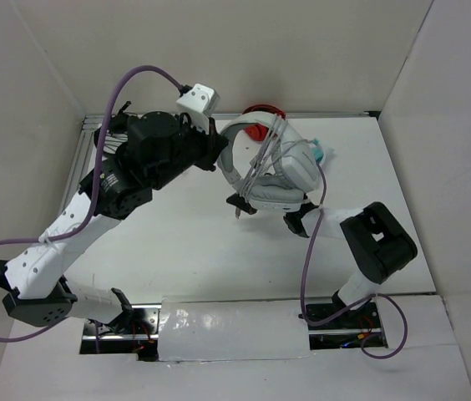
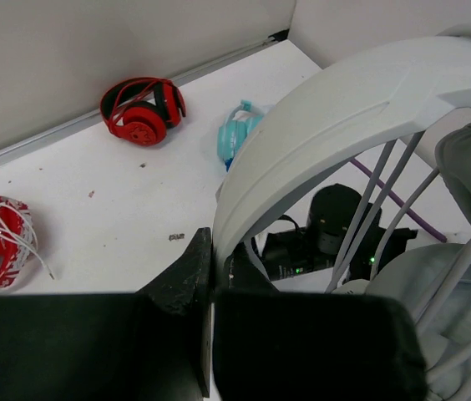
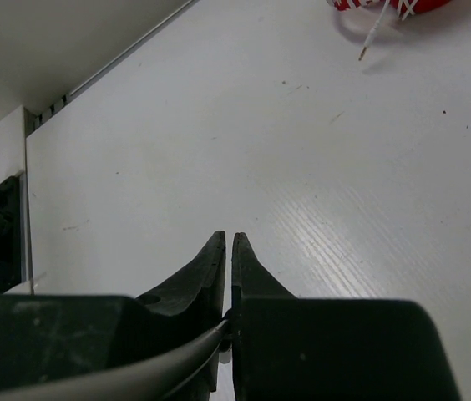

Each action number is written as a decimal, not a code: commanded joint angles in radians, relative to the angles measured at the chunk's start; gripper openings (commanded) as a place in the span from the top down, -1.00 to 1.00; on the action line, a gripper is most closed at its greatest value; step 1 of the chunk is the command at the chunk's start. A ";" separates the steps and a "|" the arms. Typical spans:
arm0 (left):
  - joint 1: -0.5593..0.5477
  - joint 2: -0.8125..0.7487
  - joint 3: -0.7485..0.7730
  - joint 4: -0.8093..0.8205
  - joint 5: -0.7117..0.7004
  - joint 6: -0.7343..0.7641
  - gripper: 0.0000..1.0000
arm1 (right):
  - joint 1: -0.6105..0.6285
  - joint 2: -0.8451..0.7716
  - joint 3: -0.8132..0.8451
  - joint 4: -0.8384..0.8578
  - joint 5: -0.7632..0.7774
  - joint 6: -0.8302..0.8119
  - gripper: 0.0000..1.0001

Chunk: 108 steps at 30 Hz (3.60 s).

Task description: Wrap the headphones

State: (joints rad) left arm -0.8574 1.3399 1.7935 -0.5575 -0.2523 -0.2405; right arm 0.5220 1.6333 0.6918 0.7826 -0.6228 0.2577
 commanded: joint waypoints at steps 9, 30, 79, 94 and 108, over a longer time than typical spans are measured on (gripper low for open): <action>0.066 0.030 0.067 0.250 -0.098 -0.212 1.00 | 0.185 -0.124 -0.225 0.133 0.241 0.331 1.00; 0.354 0.327 0.000 -0.001 -0.248 -0.519 1.00 | 0.575 -0.178 0.254 -1.139 1.268 0.468 1.00; 0.103 0.174 -0.643 0.156 0.229 -0.214 1.00 | 0.219 -0.392 0.476 -1.197 0.907 -0.515 0.36; 0.098 0.134 -0.631 0.120 0.234 -0.194 1.00 | 0.084 -0.429 0.385 -1.145 0.729 -0.520 0.07; 0.090 0.157 -0.487 0.071 0.231 -0.120 1.00 | 0.007 -0.336 0.362 -1.137 0.451 -0.525 -0.05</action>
State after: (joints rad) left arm -0.7483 1.5059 1.2102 -0.4988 -0.1200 -0.3985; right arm 0.5507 1.2835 1.0519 -0.4568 -0.1421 -0.2455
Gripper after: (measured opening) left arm 0.085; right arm 0.520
